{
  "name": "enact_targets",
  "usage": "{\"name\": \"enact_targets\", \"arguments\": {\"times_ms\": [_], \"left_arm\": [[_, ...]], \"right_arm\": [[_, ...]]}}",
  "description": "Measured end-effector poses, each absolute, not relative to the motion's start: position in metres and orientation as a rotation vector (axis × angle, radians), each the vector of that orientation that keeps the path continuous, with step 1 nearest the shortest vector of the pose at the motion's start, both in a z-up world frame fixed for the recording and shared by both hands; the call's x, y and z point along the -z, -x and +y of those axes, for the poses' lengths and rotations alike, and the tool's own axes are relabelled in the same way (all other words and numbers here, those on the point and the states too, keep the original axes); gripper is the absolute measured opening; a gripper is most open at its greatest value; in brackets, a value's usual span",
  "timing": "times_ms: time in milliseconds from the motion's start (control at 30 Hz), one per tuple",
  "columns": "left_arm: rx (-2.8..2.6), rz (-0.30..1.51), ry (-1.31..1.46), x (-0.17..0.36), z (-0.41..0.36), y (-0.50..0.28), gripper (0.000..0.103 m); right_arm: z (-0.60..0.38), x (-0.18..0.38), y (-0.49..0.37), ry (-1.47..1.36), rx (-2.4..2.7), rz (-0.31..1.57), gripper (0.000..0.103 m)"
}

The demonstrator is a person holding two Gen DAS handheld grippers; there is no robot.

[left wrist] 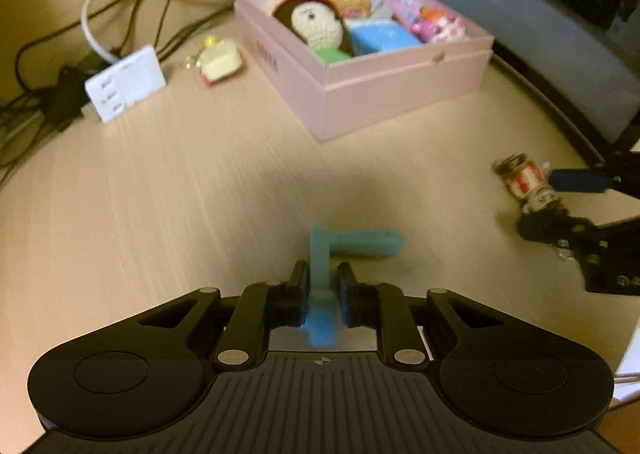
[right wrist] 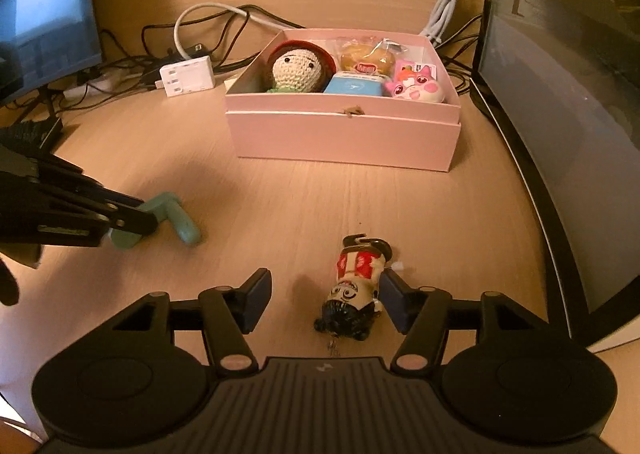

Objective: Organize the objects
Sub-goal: 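Place the teal toy into the pink box while the right gripper holds the figure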

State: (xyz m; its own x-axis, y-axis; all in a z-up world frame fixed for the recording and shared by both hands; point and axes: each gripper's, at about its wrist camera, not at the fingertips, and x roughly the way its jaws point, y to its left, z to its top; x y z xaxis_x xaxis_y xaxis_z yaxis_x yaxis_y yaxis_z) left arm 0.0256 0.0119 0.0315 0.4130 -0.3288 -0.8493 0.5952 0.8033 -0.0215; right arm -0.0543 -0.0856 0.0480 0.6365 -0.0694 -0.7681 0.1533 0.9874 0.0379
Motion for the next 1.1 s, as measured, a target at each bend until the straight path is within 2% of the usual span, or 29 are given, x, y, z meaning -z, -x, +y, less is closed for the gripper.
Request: {"name": "enact_targets", "arguments": {"times_ms": [267,467,533,567,600,733,867,1100], "left_arm": [[0.558,0.953,-0.293,-0.03,0.012,-0.018,0.019],[0.532,0.969,-0.229,-0.031,0.017,-0.015,0.015],[0.533,0.971,-0.223,-0.031,0.018,-0.013,0.014],[0.534,0.972,-0.22,-0.031,0.018,-0.012,0.014],[0.538,0.974,-0.212,-0.03,0.019,-0.011,0.014],[0.551,0.971,-0.165,-0.032,0.026,-0.008,0.014],[0.616,0.941,-0.033,-0.066,0.036,-0.01,0.014],[0.699,0.715,0.029,-0.161,-0.007,-0.053,0.014]], "right_arm": [[-0.091,-0.041,0.056,-0.116,0.173,0.886,0.06],[-0.096,-0.033,0.038,-0.125,0.192,0.901,0.06],[-0.098,-0.032,0.035,-0.128,0.19,0.911,0.053],[-0.098,-0.033,0.035,-0.123,0.189,0.912,0.039],[-0.099,-0.035,0.035,-0.12,0.179,0.921,0.032],[-0.1,-0.048,0.047,-0.129,0.153,0.901,0.031],[-0.102,-0.073,0.068,-0.135,0.142,0.847,0.031],[-0.115,-0.101,0.084,-0.173,0.149,0.754,0.031]]}}
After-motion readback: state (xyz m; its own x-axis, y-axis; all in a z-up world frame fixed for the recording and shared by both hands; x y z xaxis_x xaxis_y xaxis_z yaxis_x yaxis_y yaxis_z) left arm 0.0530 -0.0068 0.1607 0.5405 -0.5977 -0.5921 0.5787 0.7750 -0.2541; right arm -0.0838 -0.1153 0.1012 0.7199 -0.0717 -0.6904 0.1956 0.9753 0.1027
